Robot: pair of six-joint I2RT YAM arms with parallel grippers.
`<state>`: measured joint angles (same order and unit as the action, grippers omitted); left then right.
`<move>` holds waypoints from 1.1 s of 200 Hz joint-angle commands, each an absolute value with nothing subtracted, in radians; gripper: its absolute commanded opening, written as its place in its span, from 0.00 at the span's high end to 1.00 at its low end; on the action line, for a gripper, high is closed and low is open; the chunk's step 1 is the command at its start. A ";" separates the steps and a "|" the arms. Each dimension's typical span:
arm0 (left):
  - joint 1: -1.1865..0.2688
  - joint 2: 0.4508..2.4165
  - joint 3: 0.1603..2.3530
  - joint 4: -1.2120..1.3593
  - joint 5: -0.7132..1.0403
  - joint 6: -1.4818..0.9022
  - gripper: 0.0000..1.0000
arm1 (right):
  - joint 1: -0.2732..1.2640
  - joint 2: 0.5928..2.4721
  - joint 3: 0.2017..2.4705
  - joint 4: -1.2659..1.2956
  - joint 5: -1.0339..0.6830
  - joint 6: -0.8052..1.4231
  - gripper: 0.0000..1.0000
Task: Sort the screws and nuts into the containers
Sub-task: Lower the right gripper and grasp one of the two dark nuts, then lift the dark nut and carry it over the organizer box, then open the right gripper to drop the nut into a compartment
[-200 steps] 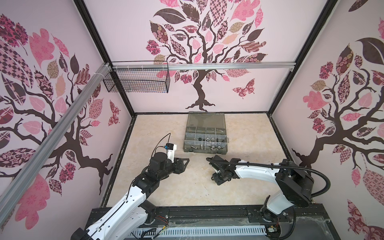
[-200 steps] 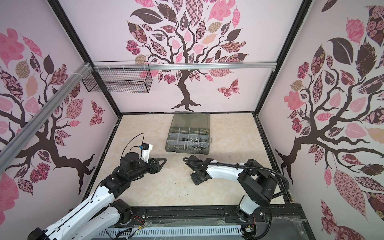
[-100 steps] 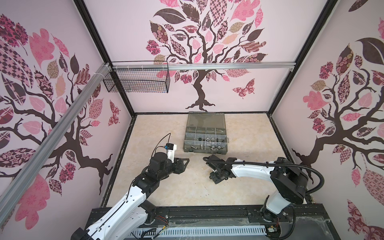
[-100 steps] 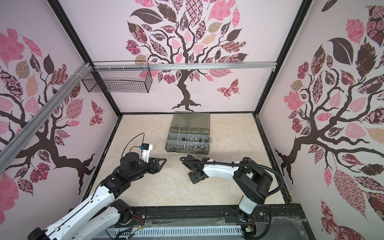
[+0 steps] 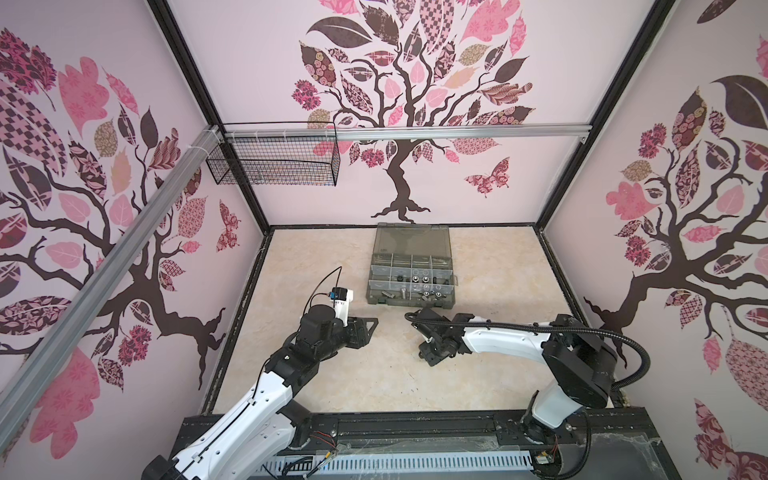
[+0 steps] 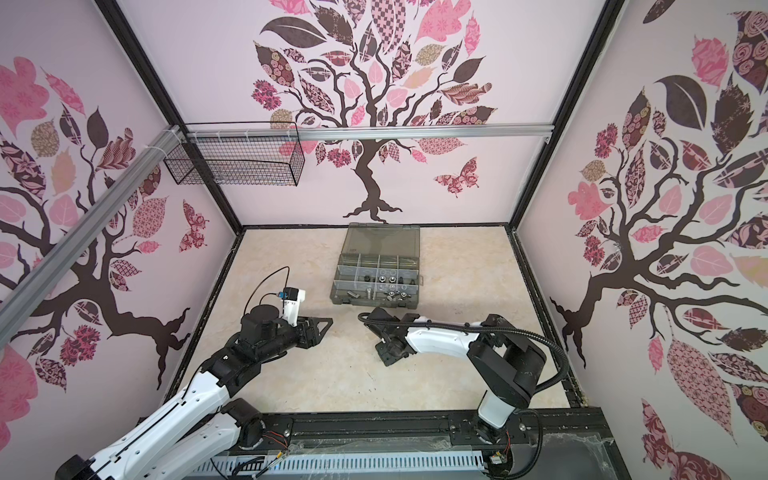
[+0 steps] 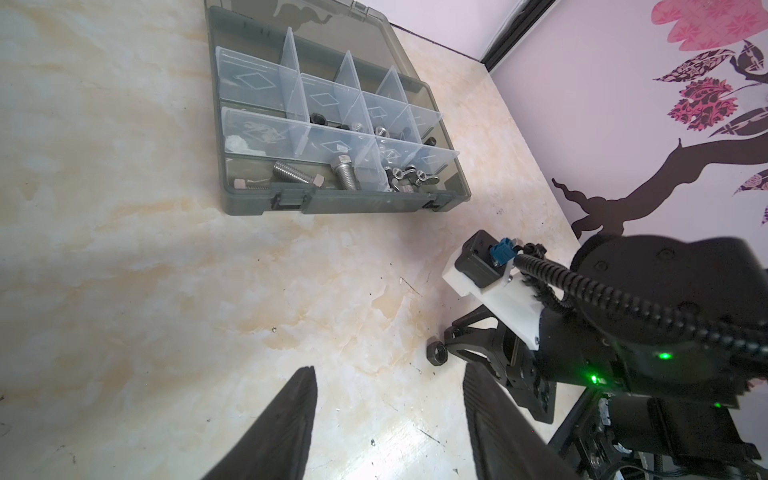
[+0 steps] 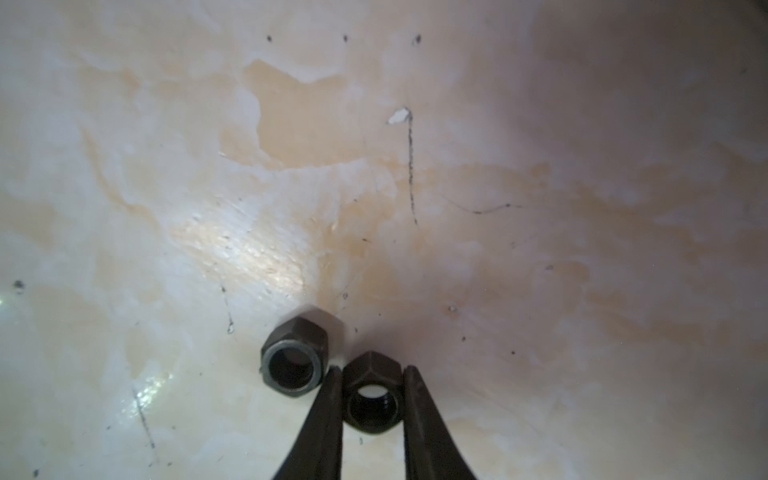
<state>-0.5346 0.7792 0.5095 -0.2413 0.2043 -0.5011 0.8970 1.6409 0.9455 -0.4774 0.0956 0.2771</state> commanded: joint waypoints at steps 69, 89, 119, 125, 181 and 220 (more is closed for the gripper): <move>-0.534 0.761 0.513 -0.245 0.221 -0.529 0.40 | 0.703 1.874 1.587 -0.436 0.076 0.095 0.78; -0.537 0.744 0.501 -0.239 0.213 -0.538 0.40 | 0.676 2.017 1.745 -0.481 0.097 0.091 0.78; -0.541 0.741 0.490 -0.232 0.206 -0.537 0.40 | 0.661 2.192 1.911 -0.538 0.153 0.077 0.77; -0.541 0.744 0.490 -0.232 0.207 -0.536 0.40 | 0.661 2.220 1.939 -0.549 0.163 0.075 0.77; -0.543 0.762 0.493 -0.227 0.215 -0.533 0.40 | 0.658 2.356 2.054 -0.598 0.245 0.061 0.74; -0.542 0.776 0.491 -0.216 0.217 -0.530 0.40 | 0.657 2.354 2.019 -0.596 0.256 0.066 0.69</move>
